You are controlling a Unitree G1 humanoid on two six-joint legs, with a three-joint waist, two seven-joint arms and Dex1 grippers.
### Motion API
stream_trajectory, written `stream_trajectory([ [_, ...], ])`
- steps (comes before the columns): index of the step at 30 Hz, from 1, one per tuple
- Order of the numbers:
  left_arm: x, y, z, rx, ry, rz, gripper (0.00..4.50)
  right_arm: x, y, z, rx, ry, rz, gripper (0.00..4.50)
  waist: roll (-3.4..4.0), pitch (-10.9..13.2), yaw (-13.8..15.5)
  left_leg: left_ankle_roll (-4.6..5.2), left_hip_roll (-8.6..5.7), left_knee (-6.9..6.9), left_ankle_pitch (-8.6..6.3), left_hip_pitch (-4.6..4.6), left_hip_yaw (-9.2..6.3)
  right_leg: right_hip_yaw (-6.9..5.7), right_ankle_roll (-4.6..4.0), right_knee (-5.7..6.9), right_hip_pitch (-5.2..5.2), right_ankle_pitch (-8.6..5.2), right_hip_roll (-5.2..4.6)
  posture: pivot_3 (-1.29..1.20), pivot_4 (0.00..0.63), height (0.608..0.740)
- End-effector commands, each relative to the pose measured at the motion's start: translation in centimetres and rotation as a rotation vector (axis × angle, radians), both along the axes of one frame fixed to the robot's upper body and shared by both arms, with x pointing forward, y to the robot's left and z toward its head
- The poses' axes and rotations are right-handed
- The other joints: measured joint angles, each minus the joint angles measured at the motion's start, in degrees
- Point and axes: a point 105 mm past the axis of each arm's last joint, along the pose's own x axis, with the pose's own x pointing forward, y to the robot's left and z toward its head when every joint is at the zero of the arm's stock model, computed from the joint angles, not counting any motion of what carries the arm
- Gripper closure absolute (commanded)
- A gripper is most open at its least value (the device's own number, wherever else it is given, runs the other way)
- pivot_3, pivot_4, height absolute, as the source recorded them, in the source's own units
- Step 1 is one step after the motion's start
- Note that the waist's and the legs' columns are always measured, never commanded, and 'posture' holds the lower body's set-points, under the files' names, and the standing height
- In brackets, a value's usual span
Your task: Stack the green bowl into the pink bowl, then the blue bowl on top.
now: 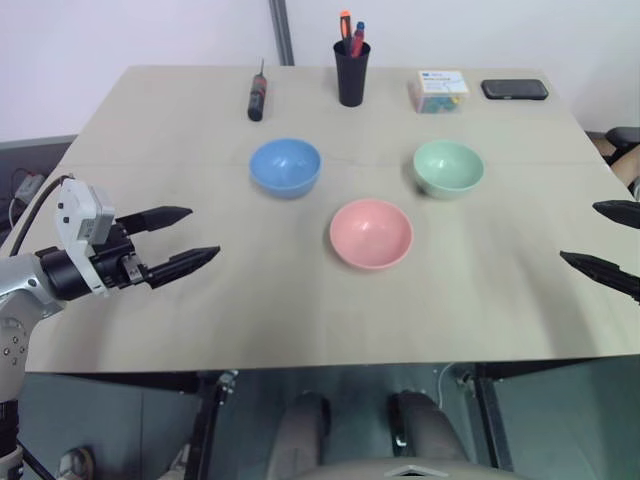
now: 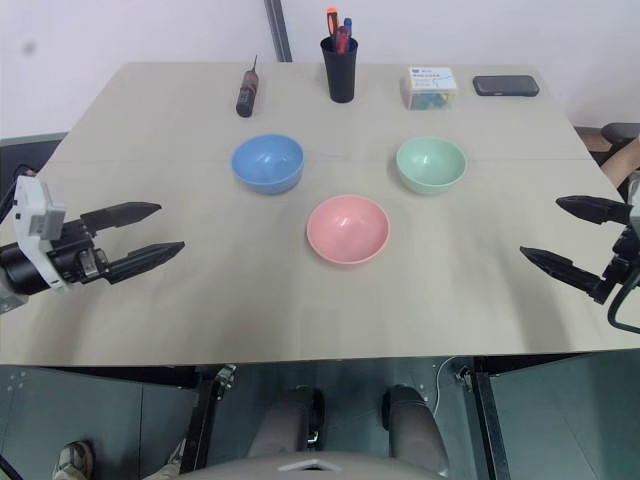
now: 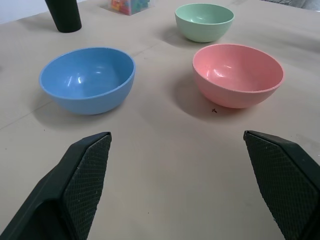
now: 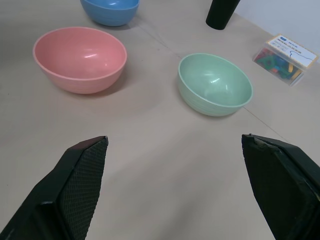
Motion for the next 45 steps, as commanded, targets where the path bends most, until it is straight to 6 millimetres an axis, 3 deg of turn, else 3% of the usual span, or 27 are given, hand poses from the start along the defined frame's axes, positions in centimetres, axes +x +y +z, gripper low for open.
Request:
stream_trajectory([
  [1,0.0,-0.5,1.3,0.013,-0.048,-0.016,0.0,0.2,0.3,0.9,-0.001,-0.04,0.008,0.02,0.0,0.0,0.0,0.0,0.0,0.0,0.0,0.0,0.0,0.0,0.0,0.0,0.0,0.0,0.0,0.0,0.15,0.74],
  [15,0.3,-2.4,1.1,-0.04,-0.05,-0.067,0.0,1.9,2.2,-0.5,-0.012,-0.076,0.015,0.02,0.0,0.0,0.0,0.0,0.0,0.0,0.0,0.01,0.0,0.01,0.0,0.03,0.0,0.01,0.0,0.0,0.15,0.74],
  [18,0.1,-3.5,1.1,-0.073,-0.055,-0.125,0.0,2.6,5.6,-0.9,0.011,-0.118,0.086,0.02,0.01,0.0,-0.2,0.0,0.0,0.01,0.0,0.03,0.01,0.02,0.0,0.05,-0.01,0.01,0.0,0.0,0.15,0.74],
  [20,-0.2,-4.3,1.1,-0.089,-0.069,-0.182,0.0,3.1,9.2,-1.7,-0.006,-0.128,0.178,0.02,0.01,0.0,-0.4,-0.01,0.01,0.01,0.0,0.02,0.06,0.08,0.0,0.12,-0.06,0.01,0.02,0.0,0.15,0.74],
  [22,-0.6,-4.9,1.0,-0.089,-0.073,-0.232,0.0,3.2,12.6,-3.0,-0.076,-0.145,0.292,0.02,0.01,0.0,-0.6,-0.01,0.03,0.01,0.0,0.05,0.07,0.1,0.0,0.17,-0.08,0.01,0.03,0.0,0.15,0.74],
  [24,-0.7,-5.2,1.0,-0.102,-0.069,-0.253,0.0,4.1,14.8,-4.4,-0.215,-0.224,0.329,0.02,0.01,0.0,-0.7,-0.01,0.04,0.01,0.0,0.03,0.07,0.1,0.0,0.21,-0.12,0.01,0.04,0.0,0.15,0.74],
  [28,-1.0,-5.2,1.2,-0.113,-0.069,-0.265,0.0,4.9,17.9,-6.1,-0.333,-0.285,0.467,0.02,0.0,0.0,-0.4,-0.01,0.0,0.03,0.01,-0.09,0.08,0.08,-0.01,0.21,-0.22,0.01,0.0,0.0,0.15,0.74],
  [33,-2.4,-5.3,1.1,-0.102,-0.056,-0.326,0.0,6.4,19.8,-7.2,-0.413,-0.327,0.549,0.02,0.0,0.0,-0.2,-0.01,0.0,0.04,0.0,-0.08,0.1,0.08,-0.02,0.24,-0.24,0.01,0.0,0.0,0.15,0.74],
  [37,-3.5,-5.6,0.9,-0.092,-0.03,-0.371,0.0,7.0,20.4,-8.1,-0.446,-0.323,0.589,1.59,-0.01,0.0,0.0,-0.01,0.0,0.04,0.01,-0.08,0.08,0.06,-0.03,0.26,-0.24,0.01,-0.01,0.0,0.15,0.74],
  [40,-3.6,-5.4,0.9,-0.08,-0.035,-0.362,0.0,7.1,20.3,-8.6,-0.462,-0.305,0.617,3.02,-0.01,0.0,0.0,-0.01,0.0,0.04,0.01,-0.05,0.09,0.07,-0.03,0.29,-0.22,0.01,-0.01,0.0,0.15,0.74],
  [42,-3.7,-5.2,0.8,-0.081,-0.035,-0.349,0.0,7.1,20.2,-8.7,-0.465,-0.3,0.621,3.53,-0.01,0.0,-0.1,-0.01,0.01,0.04,0.01,-0.04,0.09,0.07,-0.03,0.32,-0.23,0.01,0.0,0.0,0.15,0.74],
  [44,-3.8,-5.2,0.7,-0.081,-0.034,-0.344,0.0,7.2,20.1,-8.7,-0.468,-0.299,0.622,4.47,-0.01,0.0,-0.1,-0.01,0.01,0.05,0.01,-0.03,0.09,0.07,-0.03,0.33,-0.23,0.01,0.0,0.0,0.15,0.74],
  [45,-3.8,-5.3,0.6,-0.084,-0.033,-0.341,0.0,7.3,20.1,-8.7,-0.477,-0.301,0.623,4.47,-0.01,0.0,-0.1,-0.01,0.01,0.05,0.01,-0.03,0.09,0.07,-0.03,0.33,-0.23,0.01,0.0,0.0,0.15,0.74],
])
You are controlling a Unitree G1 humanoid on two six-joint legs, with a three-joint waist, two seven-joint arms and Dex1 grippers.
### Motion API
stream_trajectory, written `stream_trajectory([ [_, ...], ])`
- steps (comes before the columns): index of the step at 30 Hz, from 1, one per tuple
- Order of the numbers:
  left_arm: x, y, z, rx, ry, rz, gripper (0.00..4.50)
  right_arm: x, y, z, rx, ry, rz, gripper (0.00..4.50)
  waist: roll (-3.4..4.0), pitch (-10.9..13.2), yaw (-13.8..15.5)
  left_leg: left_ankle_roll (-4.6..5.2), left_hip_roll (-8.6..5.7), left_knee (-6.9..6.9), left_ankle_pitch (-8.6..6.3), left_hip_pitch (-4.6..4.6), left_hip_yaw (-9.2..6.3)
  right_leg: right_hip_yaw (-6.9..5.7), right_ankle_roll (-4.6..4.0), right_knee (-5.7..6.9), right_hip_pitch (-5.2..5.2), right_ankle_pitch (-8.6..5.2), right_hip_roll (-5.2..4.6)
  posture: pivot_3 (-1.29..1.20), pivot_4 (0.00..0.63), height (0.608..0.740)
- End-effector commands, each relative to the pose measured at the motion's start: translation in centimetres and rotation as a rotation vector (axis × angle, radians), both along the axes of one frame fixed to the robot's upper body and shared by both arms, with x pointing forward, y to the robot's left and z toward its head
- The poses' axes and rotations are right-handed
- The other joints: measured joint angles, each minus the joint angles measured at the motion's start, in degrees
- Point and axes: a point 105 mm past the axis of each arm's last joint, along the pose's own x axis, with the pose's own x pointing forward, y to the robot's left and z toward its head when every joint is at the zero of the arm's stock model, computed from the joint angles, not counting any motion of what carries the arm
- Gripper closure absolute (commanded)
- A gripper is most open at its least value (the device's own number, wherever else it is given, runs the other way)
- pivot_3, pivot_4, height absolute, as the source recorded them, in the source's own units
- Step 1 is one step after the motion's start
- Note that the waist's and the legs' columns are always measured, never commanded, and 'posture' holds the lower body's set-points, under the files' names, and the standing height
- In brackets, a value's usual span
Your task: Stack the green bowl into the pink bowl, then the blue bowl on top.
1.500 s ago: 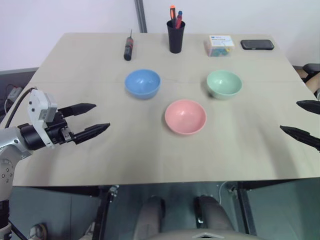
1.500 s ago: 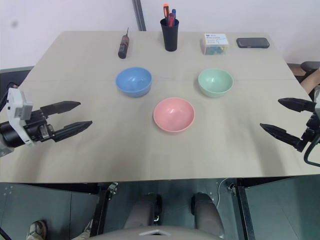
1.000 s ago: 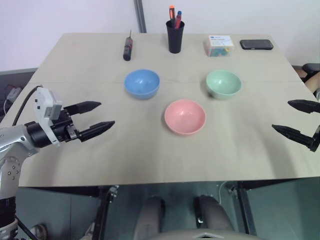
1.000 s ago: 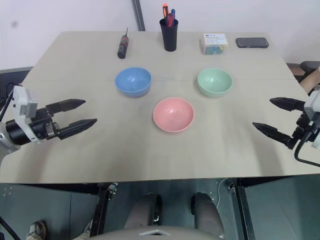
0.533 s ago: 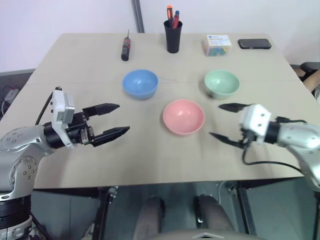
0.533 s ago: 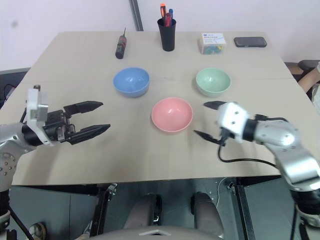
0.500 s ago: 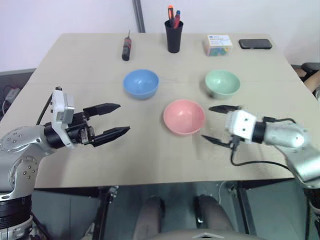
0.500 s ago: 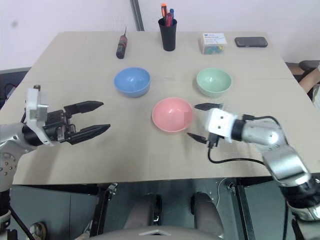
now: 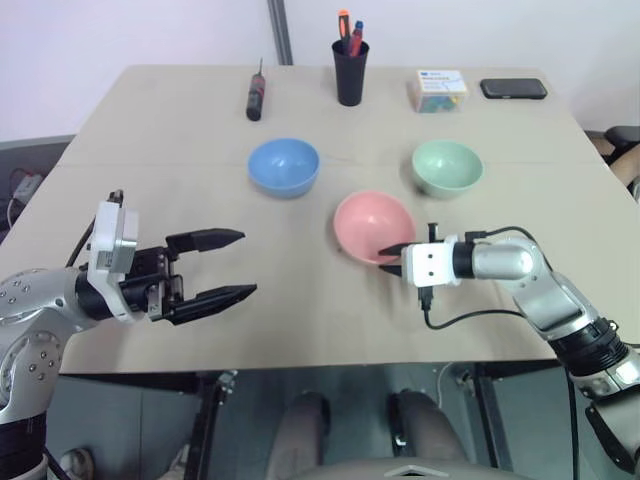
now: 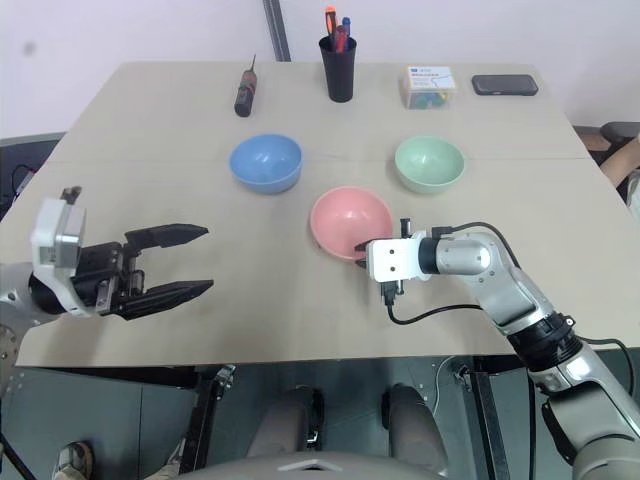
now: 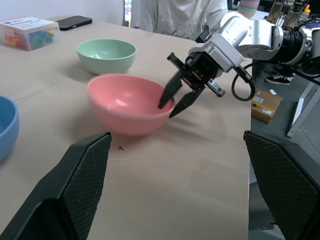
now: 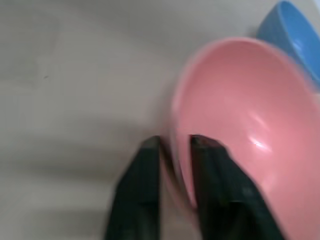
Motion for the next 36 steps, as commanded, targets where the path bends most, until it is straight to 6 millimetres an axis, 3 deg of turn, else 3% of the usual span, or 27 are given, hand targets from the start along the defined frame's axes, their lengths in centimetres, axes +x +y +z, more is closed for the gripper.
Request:
stream_trajectory([
  [1,-0.6,-0.2,0.9,0.011,-0.056,-0.003,0.0,0.1,0.2,1.4,-0.002,-0.059,0.031,4.47,0.0,0.0,0.0,0.0,0.0,0.0,0.0,0.01,0.0,0.0,0.0,0.0,0.0,0.0,0.0,0.0,0.15,0.74],
  [10,-0.2,-0.3,0.7,0.003,-0.058,0.01,0.0,0.4,-2.9,2.2,-0.084,-0.047,0.001,4.47,0.0,0.0,0.1,0.0,-0.01,0.02,0.0,0.0,0.0,0.0,0.0,0.0,0.01,0.0,-0.01,0.0,0.15,0.74],
  [16,0.2,-0.6,0.5,0.002,-0.066,0.015,0.0,0.0,-4.1,0.9,-0.137,0.079,-0.008,4.47,0.0,0.0,-0.1,0.0,0.0,0.02,0.0,0.02,0.0,0.01,0.0,0.02,0.01,0.0,0.0,0.0,0.15,0.74],
  [17,0.3,-0.6,0.5,0.002,-0.068,0.016,0.0,-0.1,-3.9,1.0,-0.125,0.095,-0.004,4.17,0.0,0.0,-0.1,0.0,0.0,0.02,0.0,0.02,0.01,0.01,0.0,0.02,0.01,0.0,0.0,0.0,0.15,0.74],
  [18,0.3,-0.7,0.6,0.003,-0.071,0.016,0.0,-0.1,-3.7,1.2,-0.106,0.105,-0.001,4.17,0.0,0.0,-0.1,0.0,0.0,0.02,0.0,0.02,0.01,0.01,0.0,0.02,0.01,0.0,0.0,0.0,0.15,0.74],
  [20,0.4,-0.7,0.6,0.004,-0.072,0.017,0.0,-0.1,-3.4,1.4,-0.09,0.117,-0.002,3.48,0.0,0.0,-0.1,0.0,0.0,0.02,0.0,0.02,-0.01,0.0,0.0,0.01,0.02,0.0,0.0,0.0,0.15,0.74],
  [28,0.8,-0.7,0.6,-0.001,-0.072,0.029,0.0,-0.2,-2.5,3.7,0.017,0.093,-0.008,0.15,0.0,0.0,0.0,0.0,0.0,0.02,0.0,0.01,-0.01,0.0,0.0,0.01,0.01,0.0,0.0,0.0,0.15,0.74],
  [31,0.9,-0.8,0.5,-0.003,-0.075,0.033,0.0,-0.4,-2.3,6.8,0.166,0.068,-0.037,0.05,0.01,0.0,0.0,0.0,0.0,0.02,0.0,0.0,-0.01,0.0,0.0,0.02,0.01,0.0,0.0,0.0,0.15,0.74],
  [33,1.0,-0.9,0.7,-0.01,-0.085,0.039,0.0,-0.7,-3.3,8.9,0.201,0.066,-0.051,0.05,0.01,0.0,0.0,0.0,0.0,0.02,0.0,-0.01,-0.02,0.0,0.0,0.02,0.01,0.0,0.0,0.0,0.15,0.74],
  [34,1.1,-0.9,0.7,-0.013,-0.09,0.043,0.0,-0.3,-4.3,9.9,0.21,0.049,-0.079,0.05,0.01,0.0,0.0,0.0,0.0,0.02,0.0,-0.01,-0.02,0.0,0.0,0.02,0.01,0.0,0.0,0.0,0.15,0.74],
  [36,1.3,-0.9,0.9,-0.025,-0.098,0.049,0.0,2.3,-6.9,10.9,0.16,-0.063,-0.201,0.05,0.03,0.0,0.2,0.0,-0.03,0.04,0.0,-0.01,-0.06,-0.05,0.0,0.0,0.04,0.0,-0.04,0.0,0.15,0.74],
])
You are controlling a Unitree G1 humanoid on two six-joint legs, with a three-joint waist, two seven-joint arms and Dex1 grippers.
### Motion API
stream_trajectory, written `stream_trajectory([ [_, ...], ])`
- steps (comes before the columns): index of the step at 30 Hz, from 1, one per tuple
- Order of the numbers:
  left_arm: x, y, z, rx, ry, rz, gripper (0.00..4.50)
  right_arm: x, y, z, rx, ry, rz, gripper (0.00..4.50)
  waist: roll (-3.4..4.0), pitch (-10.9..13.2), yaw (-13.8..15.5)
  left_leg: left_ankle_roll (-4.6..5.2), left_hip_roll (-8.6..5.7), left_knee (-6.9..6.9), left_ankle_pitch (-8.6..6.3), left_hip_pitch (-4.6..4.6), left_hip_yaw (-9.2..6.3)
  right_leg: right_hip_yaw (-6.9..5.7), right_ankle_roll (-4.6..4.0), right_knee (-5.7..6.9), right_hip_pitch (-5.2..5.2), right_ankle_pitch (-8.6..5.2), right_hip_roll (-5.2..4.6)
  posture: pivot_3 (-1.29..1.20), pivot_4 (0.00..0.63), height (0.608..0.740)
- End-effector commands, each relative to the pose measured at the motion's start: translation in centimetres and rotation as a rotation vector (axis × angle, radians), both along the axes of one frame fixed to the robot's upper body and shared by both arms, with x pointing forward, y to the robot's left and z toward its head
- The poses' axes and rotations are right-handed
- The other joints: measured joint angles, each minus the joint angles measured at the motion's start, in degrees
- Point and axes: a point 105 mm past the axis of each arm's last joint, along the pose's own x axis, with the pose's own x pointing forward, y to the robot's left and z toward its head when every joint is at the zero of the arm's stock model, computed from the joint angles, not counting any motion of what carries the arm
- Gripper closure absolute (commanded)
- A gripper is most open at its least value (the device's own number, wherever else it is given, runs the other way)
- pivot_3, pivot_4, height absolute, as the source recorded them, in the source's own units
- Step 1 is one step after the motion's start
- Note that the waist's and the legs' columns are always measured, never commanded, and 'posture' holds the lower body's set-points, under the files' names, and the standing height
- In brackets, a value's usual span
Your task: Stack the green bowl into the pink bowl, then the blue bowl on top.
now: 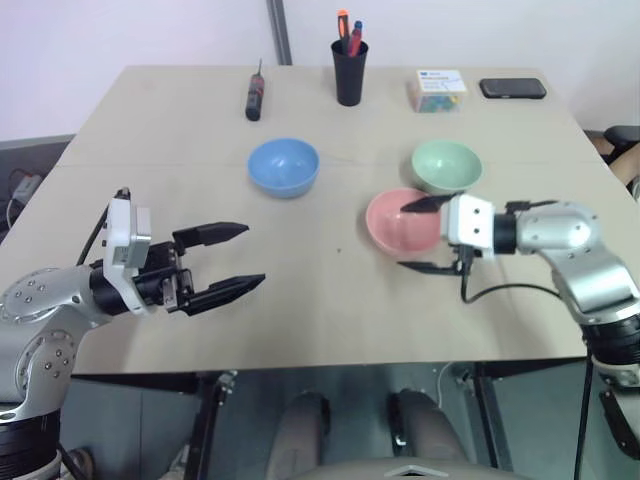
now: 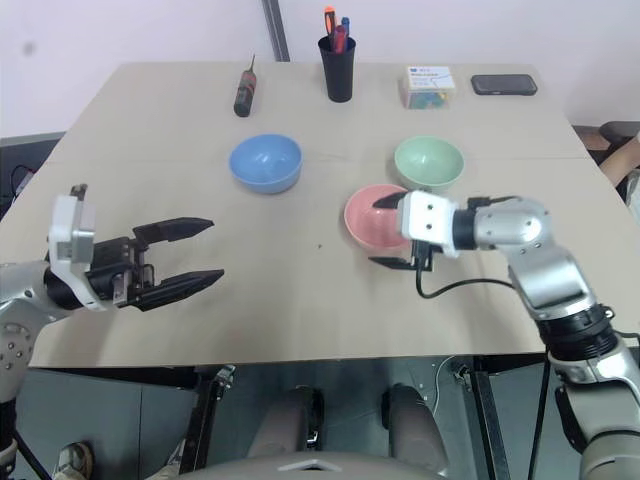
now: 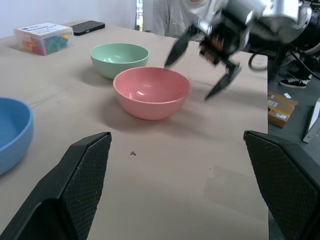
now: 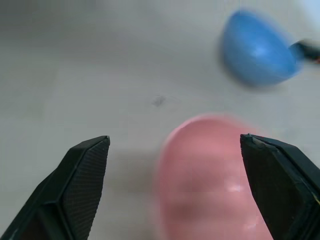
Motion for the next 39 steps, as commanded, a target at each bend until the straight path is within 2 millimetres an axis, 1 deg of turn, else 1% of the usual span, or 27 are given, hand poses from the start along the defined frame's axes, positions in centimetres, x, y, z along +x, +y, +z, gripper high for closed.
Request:
stream_trajectory([
  [1,0.1,-0.1,1.1,-0.008,-0.064,0.0,0.0,3.4,-3.8,2.4,-0.079,-0.184,-0.169,0.05,0.0,0.0,-0.1,0.0,0.0,0.0,0.0,0.0,0.0,0.0,0.0,0.0,0.0,0.0,0.0,0.0,0.15,0.74],
  [2,0.1,-0.2,1.2,-0.01,-0.067,-0.001,0.0,4.2,-4.6,2.3,-0.119,-0.215,-0.195,0.05,0.01,0.0,-0.1,0.0,0.0,0.02,0.0,0.01,0.03,0.01,0.0,0.01,0.0,0.0,0.0,0.0,0.15,0.74],
  [4,0.0,-0.3,1.5,-0.021,-0.073,-0.015,0.0,6.7,-5.8,2.1,-0.148,-0.255,-0.264,0.05,0.0,0.0,-0.2,0.0,0.0,0.05,0.0,0.04,0.1,0.05,0.0,0.01,0.0,0.0,0.0,0.0,0.15,0.74],
  [5,0.0,-0.4,1.6,-0.026,-0.074,-0.022,0.0,7.5,-6.2,2.0,-0.152,-0.267,-0.285,0.05,-0.01,0.0,-0.3,0.0,0.0,0.05,0.0,0.05,0.11,0.06,0.0,0.01,0.0,0.0,0.0,0.0,0.15,0.74],
  [6,-0.2,-0.5,1.7,-0.027,-0.076,-0.027,0.0,8.7,-6.5,1.4,-0.177,-0.272,-0.306,0.05,0.0,0.0,-0.6,0.0,0.02,0.04,0.0,0.07,0.12,0.08,0.0,0.03,-0.01,0.0,0.03,0.0,0.15,0.74],
  [8,-0.4,-0.5,1.8,-0.028,-0.078,-0.029,0.0,10.3,-6.7,0.5,-0.216,-0.277,-0.324,0.05,0.01,0.0,-1.4,0.0,0.04,0.03,0.0,0.05,0.18,0.15,-0.01,0.04,-0.07,0.0,0.06,0.0,0.15,0.74],
  [11,-0.7,-0.4,1.9,-0.028,-0.079,-0.013,0.0,11.4,-6.3,-0.8,-0.255,-0.257,-0.305,0.05,0.02,0.0,-2.0,-0.01,0.04,-0.02,0.0,0.02,0.25,0.25,-0.01,0.0,-0.11,0.01,0.04,0.0,0.15,0.74],
  [14,-1.2,-0.2,1.8,-0.026,-0.077,0.007,0.0,12.0,-5.9,-1.8,-0.275,-0.229,-0.294,0.05,0.03,0.0,-2.2,-0.01,0.04,-0.16,0.0,-0.03,0.29,0.3,-0.01,-0.05,-0.21,0.01,0.01,0.0,0.15,0.74],
  [15,-1.3,-0.2,1.8,-0.026,-0.077,0.012,0.0,12.2,-5.8,-2.2,-0.28,-0.221,-0.292,0.63,0.03,0.0,-2.2,-0.02,0.03,-0.23,0.01,-0.02,0.3,0.31,-0.01,-0.07,-0.22,0.01,0.0,0.0,0.15,0.74],
  [16,-1.4,-0.2,1.8,-0.026,-0.077,0.017,0.0,12.3,-5.7,-2.4,-0.281,-0.216,-0.294,0.75,0.03,0.0,-2.3,-0.02,0.03,-0.25,0.01,-0.01,0.3,0.31,-0.01,-0.07,-0.22,0.01,0.0,0.0,0.15,0.74],
  [17,-1.5,-0.2,1.7,-0.026,-0.077,0.024,0.0,12.5,-5.5,-2.5,-0.278,-0.21,-0.297,1.23,0.03,0.0,-2.3,-0.02,0.03,-0.26,0.01,-0.02,0.29,0.3,-0.01,-0.08,-0.22,0.01,-0.01,0.0,0.15,0.74],
  [18,-1.6,-0.1,1.7,-0.026,-0.076,0.03,0.0,12.6,-5.4,-2.6,-0.275,-0.205,-0.299,1.63,0.04,0.1,-2.3,-0.02,0.03,-0.27,0.01,-0.01,0.29,0.3,-0.01,-0.07,-0.22,0.01,-0.02,0.0,0.15,0.74],
  [19,-1.7,-0.1,1.7,-0.026,-0.076,0.036,0.0,12.7,-5.3,-2.7,-0.276,-0.205,-0.3,1.93,0.03,0.0,-2.3,-0.02,0.02,-0.27,0.01,-0.01,0.29,0.29,-0.01,-0.06,-0.21,0.01,-0.03,0.0,0.15,0.74],
  [21,-1.8,-0.1,1.7,-0.026,-0.074,0.044,0.0,12.8,-5.1,-2.7,-0.28,-0.208,-0.3,2.78,0.04,0.1,-2.4,-0.02,0.01,-0.27,0.01,0.02,0.29,0.3,-0.02,-0.03,-0.21,0.01,-0.03,0.0,0.15,0.74],
  [23,-2.0,0.0,1.7,-0.027,-0.074,0.051,0.0,12.8,-5.0,-2.6,-0.285,-0.209,-0.292,3.35,0.04,0.1,-2.5,-0.02,0.01,-0.26,0.01,0.03,0.28,0.3,-0.02,0.0,-0.21,0.02,-0.03,0.0,0.15,0.74],
  [24,-2.1,0.0,1.7,-0.027,-0.074,0.053,0.0,12.8,-5.0,-2.5,-0.286,-0.21,-0.288,3.79,0.04,0.1,-2.5,-0.02,0.01,-0.26,0.01,0.04,0.28,0.3,-0.02,0.02,-0.21,0.02,-0.04,0.0,0.15,0.74],
  [26,-2.1,-0.1,1.6,-0.029,-0.073,0.056,0.0,12.7,-5.0,-2.3,-0.289,-0.209,-0.275,4.38,0.05,0.1,-2.6,-0.02,0.01,-0.26,0.01,0.05,0.28,0.3,-0.02,0.03,-0.21,0.02,-0.03,0.0,0.15,0.74],
  [29,-1.9,-0.2,1.5,-0.031,-0.07,0.057,0.0,12.1,-5.3,-1.6,-0.296,-0.218,-0.23,4.38,0.06,0.1,-2.8,-0.02,0.01,-0.26,0.01,0.06,0.29,0.31,-0.02,0.02,-0.21,0.02,-0.03,0.0,0.15,0.74],
  [31,-1.8,-0.2,1.4,-0.028,-0.068,0.056,0.0,11.6,-5.7,-0.4,-0.286,-0.222,-0.199,4.38,0.11,0.1,-2.7,-0.02,0.01,-0.26,0.01,0.05,0.29,0.31,-0.02,0.02,-0.21,0.02,-0.04,0.0,0.15,0.74],
  [33,-1.7,-0.1,1.3,-0.03,-0.067,0.058,0.0,10.4,-5.8,1.2,-0.249,-0.211,-0.144,4.38,0.15,0.1,-2.7,-0.02,-0.01,-0.27,0.01,0.03,0.28,0.3,-0.01,0.01,-0.21,0.02,-0.06,0.0,0.15,0.74],
  [35,-1.5,0.0,1.3,-0.033,-0.065,0.057,0.0,8.0,-5.0,2.8,-0.19,-0.161,-0.044,4.38,0.16,0.1,-2.5,-0.01,0.0,-0.29,0.0,0.03,0.26,0.29,-0.01,-0.01,-0.21,0.02,-0.06,0.0,0.15,0.74],
  [36,-1.4,0.0,1.3,-0.034,-0.063,0.055,0.0,6.3,-4.0,3.5,-0.143,-0.129,0.012,4.38,0.15,0.1,-2.3,-0.01,0.02,-0.31,0.0,0.03,0.21,0.25,-0.01,-0.02,-0.2,0.02,-0.06,0.0,0.15,0.74],
  [37,-1.2,0.0,1.2,-0.034,-0.061,0.051,0.0,4.7,-3.0,3.7,-0.111,-0.103,0.056,4.38,0.16,0.1,-1.9,-0.01,0.06,-0.35,0.0,0.01,0.11,0.22,-0.01,-0.04,-0.2,0.02,-0.06,0.0,0.15,0.74],
  [39,-1.0,0.0,1.0,-0.036,-0.053,0.043,0.0,2.2,-1.6,3.0,-0.11,-0.042,0.108,4.38,0.18,0.1,-1.9,-0.01,0.16,-0.44,0.0,0.07,-0.07,0.22,-0.02,-0.04,-0.21,0.01,-0.03,0.0,0.15,0.74],
])
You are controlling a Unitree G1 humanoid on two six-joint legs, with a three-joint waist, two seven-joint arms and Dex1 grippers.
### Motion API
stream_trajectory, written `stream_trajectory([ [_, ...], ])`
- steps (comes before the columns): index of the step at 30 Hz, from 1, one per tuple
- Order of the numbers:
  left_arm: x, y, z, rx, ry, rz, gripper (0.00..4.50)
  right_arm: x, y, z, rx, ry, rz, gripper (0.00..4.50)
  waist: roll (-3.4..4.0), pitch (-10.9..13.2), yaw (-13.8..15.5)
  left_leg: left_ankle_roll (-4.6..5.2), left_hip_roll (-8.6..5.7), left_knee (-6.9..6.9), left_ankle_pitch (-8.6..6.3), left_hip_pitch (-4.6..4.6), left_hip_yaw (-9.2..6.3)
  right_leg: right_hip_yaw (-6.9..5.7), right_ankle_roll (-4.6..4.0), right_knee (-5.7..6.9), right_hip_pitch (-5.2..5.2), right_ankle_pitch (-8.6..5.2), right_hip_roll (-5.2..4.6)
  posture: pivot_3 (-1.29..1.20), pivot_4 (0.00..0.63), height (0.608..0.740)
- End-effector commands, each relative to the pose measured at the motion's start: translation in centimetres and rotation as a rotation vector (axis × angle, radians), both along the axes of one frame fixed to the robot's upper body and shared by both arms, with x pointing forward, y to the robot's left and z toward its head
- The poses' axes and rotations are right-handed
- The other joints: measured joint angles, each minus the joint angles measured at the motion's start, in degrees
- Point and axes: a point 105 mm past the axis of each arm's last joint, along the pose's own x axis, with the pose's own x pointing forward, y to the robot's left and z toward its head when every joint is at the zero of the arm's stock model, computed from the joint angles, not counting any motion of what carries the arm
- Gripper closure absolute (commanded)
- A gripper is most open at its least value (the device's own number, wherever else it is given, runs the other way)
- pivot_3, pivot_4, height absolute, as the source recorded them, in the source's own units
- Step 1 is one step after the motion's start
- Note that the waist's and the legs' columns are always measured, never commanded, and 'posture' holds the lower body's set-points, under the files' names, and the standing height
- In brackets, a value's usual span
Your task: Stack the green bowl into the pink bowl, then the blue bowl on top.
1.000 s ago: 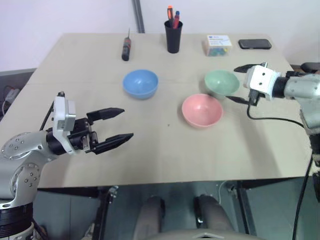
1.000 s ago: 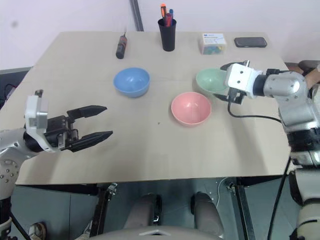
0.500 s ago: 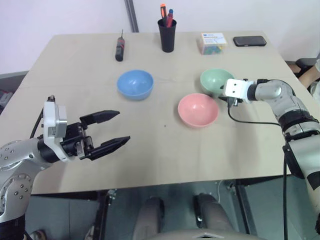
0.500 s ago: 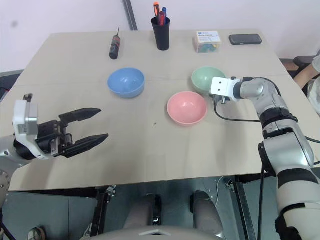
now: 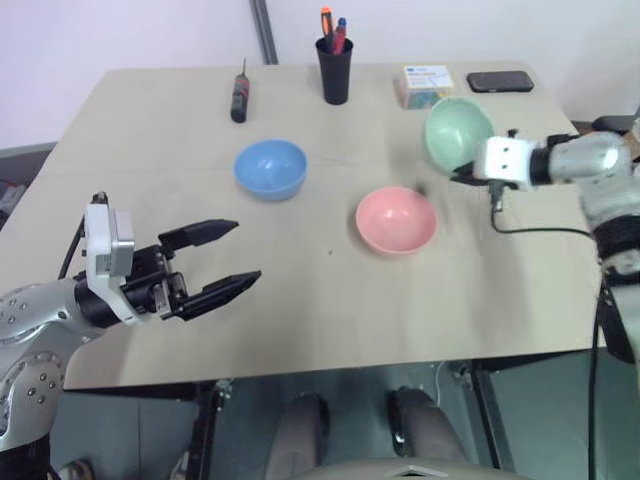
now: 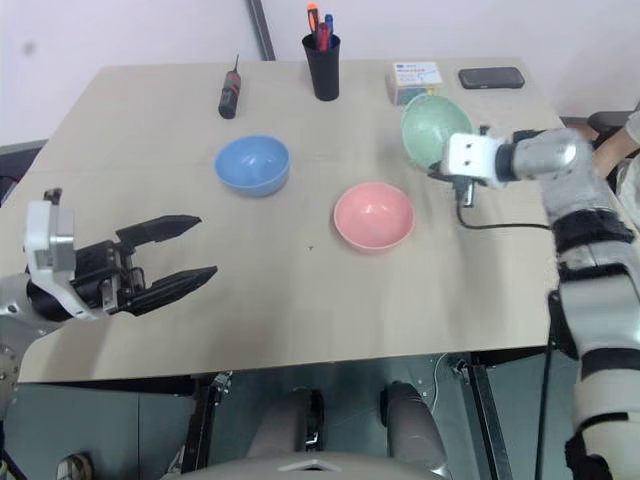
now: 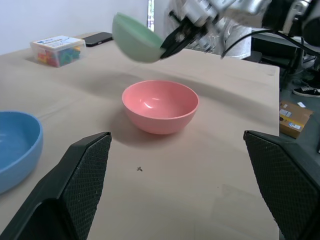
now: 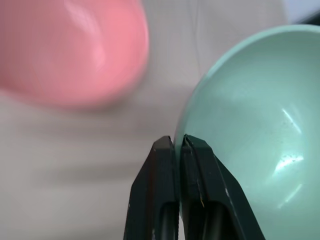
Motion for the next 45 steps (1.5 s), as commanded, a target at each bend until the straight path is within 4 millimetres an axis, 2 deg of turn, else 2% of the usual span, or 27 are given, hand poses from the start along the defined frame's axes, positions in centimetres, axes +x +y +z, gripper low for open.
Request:
stream_trajectory([
  [1,0.2,0.0,0.1,0.01,-0.018,-0.021,0.0,-3.7,3.0,0.7,0.034,0.055,0.113,4.38,0.0,0.0,-0.1,0.0,0.01,0.01,0.0,0.04,0.02,0.03,0.0,0.02,0.0,0.0,0.04,0.0,0.15,0.74],
  [5,1.1,0.0,0.2,0.017,-0.02,-0.035,0.0,-4.5,4.7,-1.2,0.06,0.11,0.111,4.38,-0.02,0.0,0.3,-0.01,-0.13,0.09,0.01,0.05,0.05,-0.03,0.0,0.09,0.04,0.0,0.02,0.0,0.15,0.74],
  [7,1.4,-0.1,0.4,0.018,-0.025,-0.043,0.0,-3.9,5.1,-2.0,0.063,0.119,0.083,4.38,-0.03,0.0,0.3,-0.01,-0.13,0.24,0.01,0.05,0.15,-0.14,0.0,0.09,0.14,0.0,0.04,0.0,0.15,0.74],
  [10,1.6,-0.3,0.5,0.026,-0.034,-0.054,0.0,-3.0,4.9,-3.2,0.039,0.121,0.044,3.61,-0.03,0.0,0.3,-0.01,-0.14,0.31,0.01,0.01,0.18,-0.11,0.01,0.09,0.14,0.0,0.04,0.0,0.15,0.74],
  [13,1.6,-0.3,0.6,0.032,-0.038,-0.054,0.0,-3.3,4.8,-3.5,0.042,0.144,0.045,2.15,-0.03,0.0,0.4,0.0,-0.14,0.31,0.01,-0.08,0.18,-0.12,0.0,0.06,0.08,0.0,0.04,0.0,0.15,0.74],
  [15,2.1,-0.1,0.6,0.047,-0.05,-0.018,0.0,-3.5,4.6,-3.0,0.066,0.139,0.034,1.24,-0.03,0.0,0.4,0.0,-0.14,0.28,0.0,-0.12,0.17,-0.13,0.0,0.02,0.05,-0.01,0.04,0.0,0.15,0.74],
  [16,2.3,0.0,0.6,0.05,-0.053,-0.005,0.0,-3.6,4.4,-2.7,0.08,0.135,0.026,0.99,-0.03,0.0,0.4,0.0,-0.14,0.27,0.0,-0.12,0.17,-0.13,0.0,0.01,0.05,0.0,0.04,0.0,0.15,0.74],
  [18,3.3,0.1,0.6,0.074,-0.068,0.06,0.0,-3.8,4.0,-1.4,0.145,0.093,-0.005,0.09,-0.04,0.0,0.5,0.0,-0.14,0.27,0.0,-0.13,0.17,-0.13,0.0,0.0,0.06,0.0,0.03,0.0,0.15,0.74],
  [22,7.1,1.3,0.5,0.312,-0.196,0.353,0.0,-5.8,2.8,1.2,0.351,0.037,-0.063,0.04,-0.06,0.0,1.3,0.0,-0.17,0.28,0.01,-0.11,0.1,-0.17,0.01,0.05,0.1,0.0,0.02,0.0,0.15,0.74],
  [24,8.7,1.7,0.4,0.444,-0.237,0.453,0.0,-6.7,2.5,1.9,0.44,0.031,-0.096,0.04,-0.09,0.0,1.7,0.0,-0.19,0.29,0.01,-0.11,0.01,-0.24,0.01,0.05,0.14,0.0,0.04,0.0,0.15,0.74],
  [28,11.4,1.3,-0.7,0.735,-0.271,0.43,0.0,-7.6,2.7,2.3,0.534,0.026,-0.155,0.04,-0.08,0.0,1.7,-0.01,-0.2,0.3,0.01,-0.09,0.06,-0.19,0.01,0.08,0.14,0.01,0.06,0.0,0.15,0.74],
  [33,15.4,-0.2,-1.2,0.914,-0.322,0.406,0.0,-8.1,2.9,1.8,0.539,-0.001,-0.21,0.04,-0.11,0.0,2.1,0.0,-0.22,0.31,0.01,-0.13,0.09,-0.19,0.02,0.06,0.13,0.0,0.09,0.0,0.15,0.74],
  [36,17.1,-1.1,-1.6,1.013,-0.352,0.371,0.0,-8.4,2.9,2.0,0.544,-0.016,-0.221,0.04,-0.12,0.0,2.0,0.01,-0.23,0.39,0.0,-0.21,0.11,-0.17,0.02,0.02,0.11,0.0,0.09,0.0,0.15,0.74],
  [40,18.9,-3.1,-2.0,1.058,-0.356,0.279,0.0,-9.2,2.6,2.1,0.539,-0.035,-0.239,0.04,-0.13,0.0,2.0,0.01,-0.23,0.4,0.0,-0.29,0.06,-0.2,0.03,0.0,0.06,0.0,0.09,0.0,0.15,0.74],
  [43,19.4,-3.7,-2.0,1.083,-0.351,0.214,0.76,-9.8,2.1,1.9,0.535,-0.046,-0.267,0.0,-0.13,0.0,1.8,0.01,-0.23,0.42,0.0,-0.35,0.04,-0.21,0.03,-0.03,0.02,0.0,0.09,0.0,0.15,0.74],
  [45,19.6,-3.8,-1.9,1.089,-0.35,0.192,1.7,-10.1,1.9,1.8,0.537,-0.046,-0.28,0.0,-0.13,0.0,1.7,0.01,-0.23,0.43,0.0,-0.37,0.03,-0.21,0.03,-0.02,0.0,0.0,0.09,0.0,0.15,0.74],
])
